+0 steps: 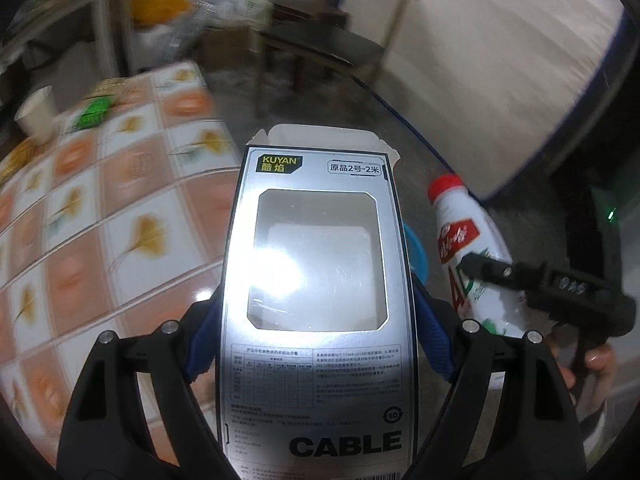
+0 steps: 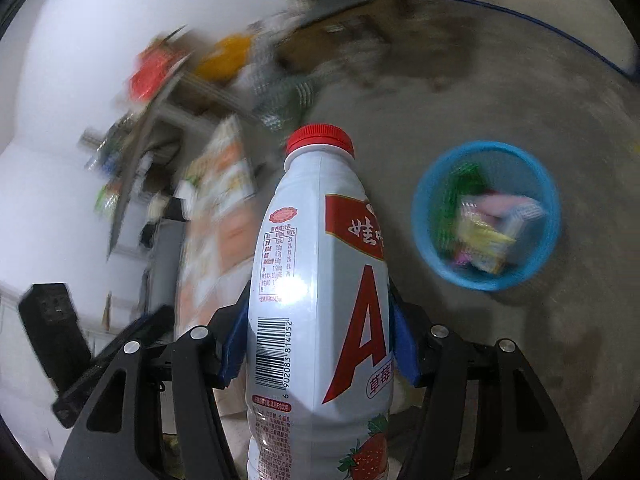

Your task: Collect trash

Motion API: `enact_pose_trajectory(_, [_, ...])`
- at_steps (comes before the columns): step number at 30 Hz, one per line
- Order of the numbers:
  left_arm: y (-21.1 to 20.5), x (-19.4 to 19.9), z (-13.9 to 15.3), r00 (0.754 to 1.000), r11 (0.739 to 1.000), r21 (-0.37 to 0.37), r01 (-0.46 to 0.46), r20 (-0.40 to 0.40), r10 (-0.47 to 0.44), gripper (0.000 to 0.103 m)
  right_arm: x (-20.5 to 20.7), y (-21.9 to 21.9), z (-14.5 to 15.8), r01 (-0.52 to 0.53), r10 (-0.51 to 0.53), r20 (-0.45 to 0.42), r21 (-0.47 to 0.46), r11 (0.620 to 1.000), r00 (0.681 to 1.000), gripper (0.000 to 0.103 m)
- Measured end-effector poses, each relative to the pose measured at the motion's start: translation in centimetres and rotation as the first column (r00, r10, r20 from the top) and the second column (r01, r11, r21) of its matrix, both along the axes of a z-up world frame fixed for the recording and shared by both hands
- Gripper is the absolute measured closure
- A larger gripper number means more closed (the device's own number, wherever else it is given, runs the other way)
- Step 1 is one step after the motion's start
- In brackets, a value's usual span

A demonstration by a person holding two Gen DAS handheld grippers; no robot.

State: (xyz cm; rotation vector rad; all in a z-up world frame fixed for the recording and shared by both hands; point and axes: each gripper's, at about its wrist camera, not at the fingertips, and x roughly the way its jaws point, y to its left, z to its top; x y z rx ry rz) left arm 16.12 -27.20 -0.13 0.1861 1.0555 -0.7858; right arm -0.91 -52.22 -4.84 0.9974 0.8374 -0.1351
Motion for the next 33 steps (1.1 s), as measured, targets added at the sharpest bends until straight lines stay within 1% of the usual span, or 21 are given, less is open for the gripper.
enact_pose_trajectory(3, [-5.3, 0.9, -2.4, 0.995, 0.997, 0.028, 0.073, -0.064, -0.072, 0.024, -1.4, -2.9, -3.2, 0.085, -0.082, -0.06, 0.043, 0.995, 0.995, 0.044])
enact_pose_trajectory(5, [-7.9, 1.2, -3.9, 0.992, 0.994, 0.055, 0.098, -0.089, -0.093, 0.024, -1.6, -4.5, -5.3, 0.126, -0.119, -0.096, 0.072, 0.989, 0.988, 0.044])
enact_pose_trajectory(8, [-11.9, 2.0, -5.9, 0.984, 0.989, 0.063, 0.132, -0.128, -0.123, 0.024, -0.8, -6.6, -7.6, 0.172, -0.158, -0.128, 0.104, 0.98, 0.979, 0.043])
enact_pose_trajectory(9, [-13.4, 2.4, -6.5, 0.981, 0.988, 0.058, 0.145, -0.14, -0.136, 0.023, -0.2, -7.3, -8.3, 0.187, -0.171, -0.136, 0.117, 0.975, 0.976, 0.043])
enact_pose_trajectory(10, [-14.5, 2.7, -6.9, 0.978, 0.986, 0.054, 0.158, -0.145, -0.149, 0.022, 0.6, -8.2, -9.0, 0.204, -0.187, -0.137, 0.123, 0.971, 0.973, 0.042])
enact_pose_trajectory(11, [-15.7, 3.1, -7.4, 0.976, 0.985, 0.048, 0.168, -0.147, -0.16, 0.018, 0.9, -9.1, -9.7, 0.222, -0.206, -0.133, 0.116, 0.968, 0.969, 0.034])
enact_pose_trajectory(12, [-17.0, 3.8, -8.0, 0.98, 0.986, 0.047, 0.159, -0.132, -0.151, 0.014, 1.3, -9.8, -10.3, 0.245, -0.231, -0.128, 0.098, 0.965, 0.964, 0.027])
enact_pose_trajectory(13, [-17.6, 4.3, -8.6, 0.984, 0.988, 0.057, 0.14, -0.116, -0.133, 0.013, 1.9, -10.9, -11.4, 0.28, -0.269, -0.138, 0.07, 0.957, 0.953, 0.025])
enact_pose_trajectory(14, [-18.1, 4.7, -9.3, 0.989, 0.99, 0.077, 0.118, -0.103, -0.11, 0.013, 2.2, -11.5, -12.5, 0.301, -0.287, -0.164, 0.064, 0.952, 0.944, 0.025])
enact_pose_trajectory(15, [-18.4, 4.8, -9.7, 0.99, 0.991, 0.09, 0.103, -0.104, -0.094, 0.013, 2.5, -11.9, -13.4, 0.318, -0.299, -0.193, 0.072, 0.945, 0.934, 0.025])
enact_pose_trajectory(16, [-18.2, 5.3, -10.2, 0.99, 0.992, 0.096, 0.081, -0.121, -0.07, 0.013, 2.4, -12.2, -14.6, 0.339, -0.312, -0.216, 0.098, 0.936, 0.925, 0.025])
enact_pose_trajectory(18, [-17.1, 5.5, -10.4, 0.988, 0.996, 0.063, 0.061, -0.149, -0.051, 0.013, 1.9, -12.0, -15.4, 0.344, -0.314, -0.217, 0.119, 0.931, 0.924, 0.025])
enact_pose_trajectory(19, [-16.3, 5.4, -10.2, 0.987, 0.997, 0.046, 0.057, -0.155, -0.049, 0.013, 1.6, -11.7, -15.6, 0.338, -0.309, -0.213, 0.114, 0.934, 0.927, 0.025])
enact_pose_trajectory(21, [-15.2, 5.5, -9.7, 0.988, 0.998, 0.046, 0.051, -0.149, -0.044, 0.013, 0.8, -10.9, -15.6, 0.318, -0.294, -0.21, 0.09, 0.944, 0.932, 0.025])
enact_pose_trajectory(24, [-13.0, 4.6, -8.1, 0.99, 0.998, 0.006, 0.064, -0.129, -0.063, 0.013, -0.4, -10.0, -14.8, 0.299, -0.284, -0.206, 0.046, 0.953, 0.936, 0.025])
enact_pose_trajectory(27, [-11.2, 3.6, -6.3, 0.992, 0.997, -0.029, 0.073, -0.1, -0.076, 0.013, -1.9, -9.1, -12.1, 0.273, -0.275, -0.176, -0.037, 0.961, 0.945, 0.025])
enact_pose_trajectory(28, [-10.3, 3.0, -5.7, 0.993, 0.997, -0.039, 0.072, -0.089, -0.075, 0.013, -2.2, -8.6, -10.9, 0.261, -0.269, -0.164, -0.071, 0.963, 0.949, 0.025])
enact_pose_trajectory(30, [-8.1, 1.7, -4.0, 0.996, 0.995, -0.065, 0.072, -0.049, -0.075, 0.013, -2.8, -7.2, -7.8, 0.221, -0.242, -0.116, -0.168, 0.961, 0.963, 0.025])
enact_pose_trajectory(31, [-7.3, 1.2, -3.3, 0.997, 0.995, -0.072, 0.067, -0.028, -0.069, 0.013, -3.1, -5.9, -5.6, 0.197, -0.222, -0.084, -0.236, 0.952, 0.971, 0.025])
enact_pose_trajectory(32, [-6.3, 0.4, -2.4, 0.998, 0.995, -0.081, 0.063, -0.002, -0.063, 0.013, -3.4, -4.9, -4.0, 0.179, -0.201, -0.053, -0.282, 0.943, 0.978, 0.024])
enact_pose_trajectory(33, [-5.2, -0.3, -1.5, 0.998, 0.994, -0.091, 0.058, 0.025, -0.056, 0.013, -3.7, -3.6, -2.1, 0.157, -0.175, -0.022, -0.341, 0.927, 0.984, 0.02])
